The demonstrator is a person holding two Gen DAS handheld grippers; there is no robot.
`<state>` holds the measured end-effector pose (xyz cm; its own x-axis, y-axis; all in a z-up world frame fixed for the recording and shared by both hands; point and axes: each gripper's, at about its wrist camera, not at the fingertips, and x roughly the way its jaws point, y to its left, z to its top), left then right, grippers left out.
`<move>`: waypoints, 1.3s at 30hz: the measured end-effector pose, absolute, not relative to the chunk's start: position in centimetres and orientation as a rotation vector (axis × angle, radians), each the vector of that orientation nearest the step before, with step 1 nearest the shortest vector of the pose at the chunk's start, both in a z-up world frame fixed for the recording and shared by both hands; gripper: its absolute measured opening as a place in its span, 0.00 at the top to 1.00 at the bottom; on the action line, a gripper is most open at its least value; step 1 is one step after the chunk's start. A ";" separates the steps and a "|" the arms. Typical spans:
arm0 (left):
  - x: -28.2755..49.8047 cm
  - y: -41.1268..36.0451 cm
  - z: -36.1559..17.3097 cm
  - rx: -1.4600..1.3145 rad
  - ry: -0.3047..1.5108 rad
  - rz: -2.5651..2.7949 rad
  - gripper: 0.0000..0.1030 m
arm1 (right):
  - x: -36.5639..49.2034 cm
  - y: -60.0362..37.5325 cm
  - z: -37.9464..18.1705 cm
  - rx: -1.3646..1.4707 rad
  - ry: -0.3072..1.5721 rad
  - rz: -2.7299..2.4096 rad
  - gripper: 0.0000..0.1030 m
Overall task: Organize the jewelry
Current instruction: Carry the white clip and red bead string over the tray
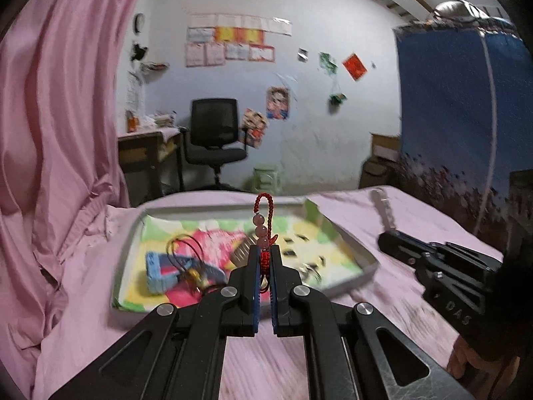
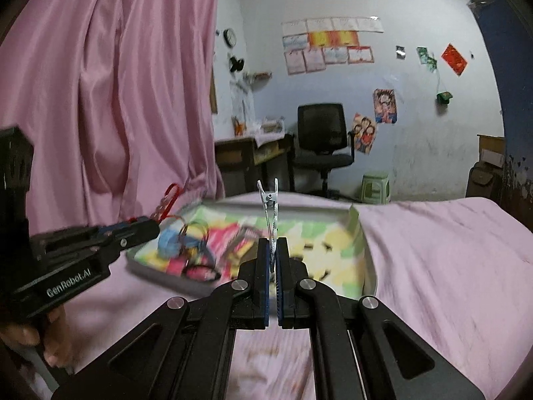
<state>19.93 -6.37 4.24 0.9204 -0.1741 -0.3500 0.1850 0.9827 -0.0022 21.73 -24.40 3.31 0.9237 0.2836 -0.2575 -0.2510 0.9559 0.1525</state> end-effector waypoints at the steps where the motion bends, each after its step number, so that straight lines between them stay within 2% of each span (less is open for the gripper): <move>1: 20.5 -6.2 4.3 0.019 0.344 -0.167 0.95 | 22.1 -24.5 3.5 0.126 0.270 0.272 0.97; 20: 27.1 -6.5 2.8 -0.038 0.380 -0.061 0.95 | 28.1 -23.3 1.5 0.095 0.292 0.258 0.97; 39: 31.2 -7.5 -0.3 -0.015 0.625 -0.037 0.95 | 32.3 -23.6 -2.7 0.165 0.562 0.294 0.97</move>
